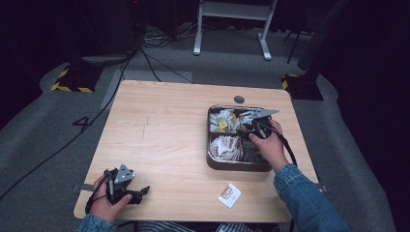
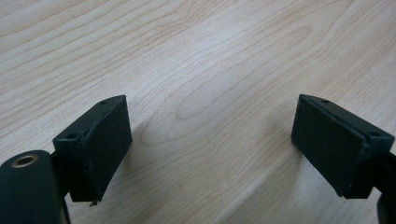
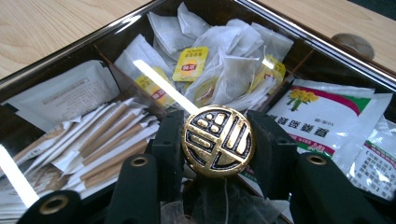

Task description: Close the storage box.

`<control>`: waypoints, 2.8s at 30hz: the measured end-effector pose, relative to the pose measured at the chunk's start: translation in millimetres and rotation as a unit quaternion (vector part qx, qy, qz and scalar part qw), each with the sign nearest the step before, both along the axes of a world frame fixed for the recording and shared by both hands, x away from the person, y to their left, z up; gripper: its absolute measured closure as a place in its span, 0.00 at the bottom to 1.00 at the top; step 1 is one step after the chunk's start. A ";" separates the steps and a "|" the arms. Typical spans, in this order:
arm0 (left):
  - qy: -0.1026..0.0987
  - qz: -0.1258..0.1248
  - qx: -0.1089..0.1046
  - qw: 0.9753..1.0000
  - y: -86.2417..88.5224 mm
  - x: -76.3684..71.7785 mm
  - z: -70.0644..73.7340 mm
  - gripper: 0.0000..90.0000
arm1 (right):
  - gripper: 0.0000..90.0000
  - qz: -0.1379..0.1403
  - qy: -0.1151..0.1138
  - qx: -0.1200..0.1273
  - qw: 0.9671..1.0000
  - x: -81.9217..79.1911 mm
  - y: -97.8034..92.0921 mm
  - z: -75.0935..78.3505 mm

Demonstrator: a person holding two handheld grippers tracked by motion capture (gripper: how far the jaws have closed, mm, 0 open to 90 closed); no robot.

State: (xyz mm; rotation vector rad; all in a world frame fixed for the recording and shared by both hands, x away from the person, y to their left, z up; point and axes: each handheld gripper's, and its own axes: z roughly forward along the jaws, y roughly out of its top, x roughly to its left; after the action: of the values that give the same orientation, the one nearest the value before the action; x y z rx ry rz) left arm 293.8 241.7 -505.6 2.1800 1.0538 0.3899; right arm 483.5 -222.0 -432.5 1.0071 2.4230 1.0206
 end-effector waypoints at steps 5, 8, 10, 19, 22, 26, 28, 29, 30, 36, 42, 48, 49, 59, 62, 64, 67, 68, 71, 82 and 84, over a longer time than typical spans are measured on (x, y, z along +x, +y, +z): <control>0.000 0.000 0.000 1.000 0.0 0.0 0.0 0.14 | 0.65 0.006 0.001 0.000 1.000 0.6 -1.2 0.1; 0.000 0.000 0.000 1.000 0.1 0.0 0.1 0.14 | 0.65 0.004 -0.003 -0.002 1.000 1.8 -0.1 -1.1; 0.000 0.000 0.000 1.000 0.0 0.0 0.0 0.14 | 0.65 0.003 -0.004 -0.005 1.000 1.8 1.7 -2.5; 0.000 0.000 0.000 1.000 0.0 0.0 0.0 0.14 | 0.65 0.000 -0.004 -0.002 1.000 2.6 1.4 -3.2; 0.000 0.000 0.000 1.000 0.0 0.0 0.0 0.14 | 0.59 -0.006 -0.007 -0.003 1.000 1.9 1.8 -3.8; 0.000 0.000 0.000 1.000 0.0 0.0 0.0 0.14 | 0.44 -0.013 -0.006 -0.006 1.000 1.7 3.9 -4.6; 0.000 0.000 0.000 1.000 0.0 0.0 0.0 0.14 | 0.37 -0.017 -0.008 -0.008 1.000 1.5 4.6 -4.8; 0.000 0.000 0.000 1.000 0.1 0.0 0.0 0.14 | 0.32 -0.019 -0.007 -0.007 1.000 1.6 4.7 -5.1; 0.000 0.000 0.000 1.000 0.0 -0.1 0.0 0.14 | 0.28 -0.027 -0.009 -0.012 1.000 1.6 4.5 -4.7; 0.000 0.000 0.000 1.000 0.0 0.0 0.0 0.14 | 0.25 -0.041 -0.009 -0.012 0.999 -1.4 1.9 1.0; 0.000 0.000 0.000 1.000 0.0 0.0 0.0 0.14 | 0.24 -0.035 -0.010 0.029 0.999 -9.6 -4.5 15.1; 0.000 0.000 0.000 1.000 0.0 0.0 0.0 0.14 | 0.24 -0.028 -0.013 0.059 0.998 -20.5 -11.8 29.3; 0.000 0.000 0.000 1.000 0.0 0.0 0.0 0.14 | 0.24 -0.026 -0.013 0.064 0.998 -22.7 -13.4 31.6; 0.000 0.000 0.000 1.000 0.1 0.0 0.0 0.14 | 0.23 0.001 -0.018 0.101 0.995 -53.7 -36.8 53.1; 0.000 0.000 0.000 1.000 0.0 0.0 0.0 0.14 | 0.23 0.005 -0.023 0.108 0.994 -64.0 -46.5 58.4; 0.000 0.000 0.000 1.000 0.0 0.0 0.0 0.14 | 0.23 0.006 -0.025 0.107 0.994 -69.3 -52.1 60.3; 0.000 0.000 0.000 1.000 0.1 0.1 0.0 0.14 | 0.23 0.001 -0.027 0.102 0.994 -78.3 -63.6 61.5; 0.000 0.000 0.000 1.000 0.1 0.1 0.1 0.14 | 0.24 -0.003 -0.027 0.100 0.995 -80.4 -66.7 61.7; 0.000 0.000 0.000 1.000 0.1 0.1 0.1 0.14 | 0.25 -0.006 -0.020 0.092 0.996 -89.4 -80.8 62.0; 0.000 0.000 0.000 1.000 0.1 0.2 0.1 0.14 | 0.23 -0.041 -0.024 0.083 0.995 -116.9 -119.1 52.3; 0.001 0.000 0.000 1.000 0.1 0.2 0.1 0.14 | 0.24 -0.041 -0.017 0.080 0.996 -122.2 -123.5 49.0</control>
State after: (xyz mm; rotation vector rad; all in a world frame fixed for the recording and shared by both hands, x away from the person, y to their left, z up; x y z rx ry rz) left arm 293.9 241.8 -505.5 2.1798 1.0552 0.3889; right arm 361.3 -345.5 -383.5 1.1209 2.2829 1.2074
